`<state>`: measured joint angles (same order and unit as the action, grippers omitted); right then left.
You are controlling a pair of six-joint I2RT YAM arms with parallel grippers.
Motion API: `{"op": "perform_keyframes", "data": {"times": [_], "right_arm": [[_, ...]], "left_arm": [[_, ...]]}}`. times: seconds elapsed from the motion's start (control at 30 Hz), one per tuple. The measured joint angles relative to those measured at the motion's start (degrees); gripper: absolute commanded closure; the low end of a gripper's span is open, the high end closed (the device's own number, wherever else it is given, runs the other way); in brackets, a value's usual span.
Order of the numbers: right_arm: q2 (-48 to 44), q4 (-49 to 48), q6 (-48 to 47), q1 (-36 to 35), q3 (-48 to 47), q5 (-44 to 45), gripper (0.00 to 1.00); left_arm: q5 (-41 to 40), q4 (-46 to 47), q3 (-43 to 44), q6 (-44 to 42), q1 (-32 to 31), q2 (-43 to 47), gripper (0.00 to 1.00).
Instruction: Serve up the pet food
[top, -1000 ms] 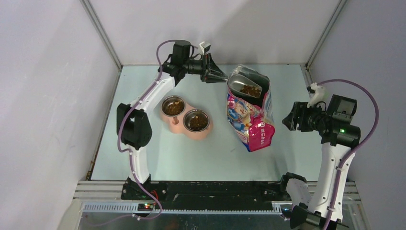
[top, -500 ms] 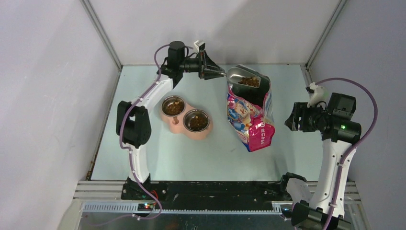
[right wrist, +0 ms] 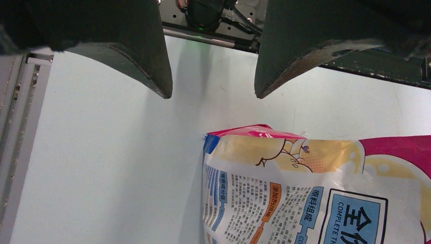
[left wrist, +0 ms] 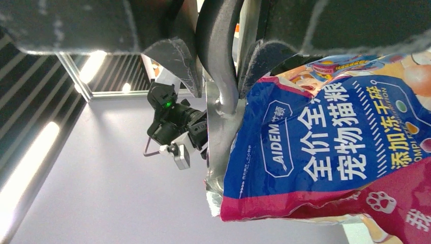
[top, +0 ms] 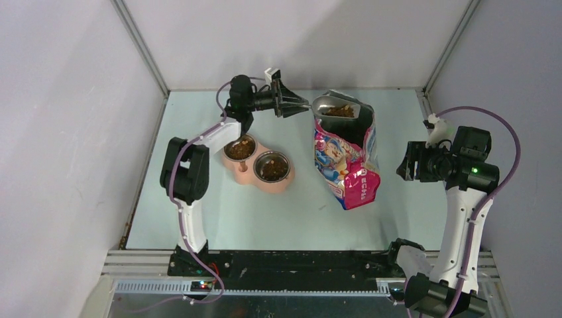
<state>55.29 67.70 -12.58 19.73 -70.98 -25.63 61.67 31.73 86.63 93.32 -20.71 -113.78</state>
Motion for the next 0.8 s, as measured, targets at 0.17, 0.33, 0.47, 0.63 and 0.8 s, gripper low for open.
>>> {"op": "perform_keyframes", "data": {"times": [0.17,0.33,0.47,0.63,0.8], "right_arm": [[0.3,0.0,0.1,0.0,0.0,0.0,0.37],[0.3,-0.1,0.1,0.0,0.0,-0.2,0.37],[0.3,-0.2,0.1,-0.1,0.0,-0.9,0.37],[0.2,-1.5,0.4,-0.4,0.0,-2.7,0.36],[0.2,-3.5,1.6,-0.5,0.0,-4.7,0.36]], "left_arm": [[-1.1,8.4,-2.0,6.7,-0.7,0.0,1.00],[-2.6,13.2,-1.6,9.3,-2.1,0.1,1.00],[-1.4,12.0,-1.6,8.1,-2.0,1.1,1.00],[-0.8,6.7,-2.6,4.4,1.4,7.1,1.00],[0.6,2.1,-5.1,0.0,7.5,16.7,1.00]]}}
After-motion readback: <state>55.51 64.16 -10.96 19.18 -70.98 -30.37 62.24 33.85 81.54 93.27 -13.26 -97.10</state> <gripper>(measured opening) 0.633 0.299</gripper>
